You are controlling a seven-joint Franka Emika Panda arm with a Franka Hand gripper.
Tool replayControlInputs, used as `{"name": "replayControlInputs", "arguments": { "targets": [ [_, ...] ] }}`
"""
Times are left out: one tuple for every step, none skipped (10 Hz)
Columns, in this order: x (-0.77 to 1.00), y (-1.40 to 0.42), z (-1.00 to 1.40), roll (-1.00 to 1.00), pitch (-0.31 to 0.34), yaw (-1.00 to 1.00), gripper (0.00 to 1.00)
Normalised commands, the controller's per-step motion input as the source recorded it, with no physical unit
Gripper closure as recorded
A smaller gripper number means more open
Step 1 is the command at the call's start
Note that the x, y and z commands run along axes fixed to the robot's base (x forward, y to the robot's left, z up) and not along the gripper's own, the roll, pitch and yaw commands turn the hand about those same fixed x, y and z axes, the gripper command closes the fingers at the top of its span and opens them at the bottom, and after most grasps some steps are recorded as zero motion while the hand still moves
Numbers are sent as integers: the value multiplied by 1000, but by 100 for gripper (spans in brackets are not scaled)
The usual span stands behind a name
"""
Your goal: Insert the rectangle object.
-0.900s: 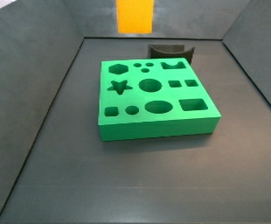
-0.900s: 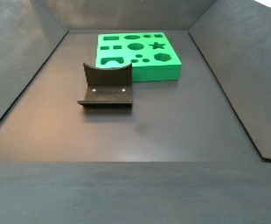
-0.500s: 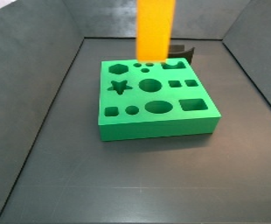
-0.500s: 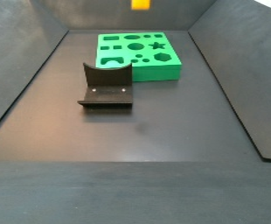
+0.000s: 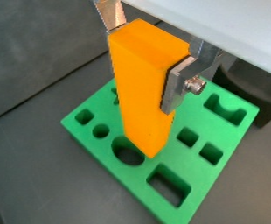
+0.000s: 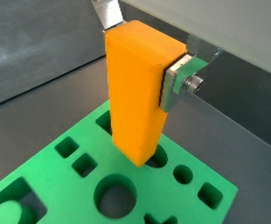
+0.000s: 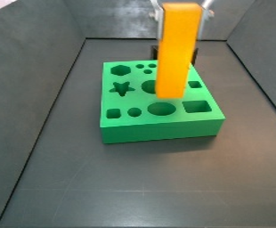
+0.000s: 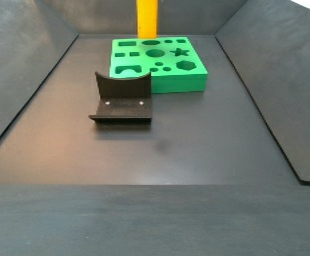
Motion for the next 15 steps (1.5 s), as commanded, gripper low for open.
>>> {"name": "replayControlInputs", "arguments": {
  "targets": [
    [846,-329,-169,141,171,0,100],
    [940,-291,-211,170,174,0,100],
    [966,-246,-186,201,173,0,100],
    [989,-206,-163,227,170,0,100],
    [1000,-91,-111,231,159,0,100],
    [1000,0,-100,236,179,0,100],
    [1000,43,-69,274,186,57,100],
    [1000,34,-89,253,190,129,100],
    [1000,0,-226,176,173,131,100],
    [1000,0,-329,147,169,77,100],
    [1000,0,-377,117,170,140,100],
    [1000,-9,-329,36,124,151,100],
    [1000,-86,-257,0,83,109,100],
    [886,-71,-397,0,0,100,100],
    [714,-31,-397,-23,-97,106,100]
  ]
}}
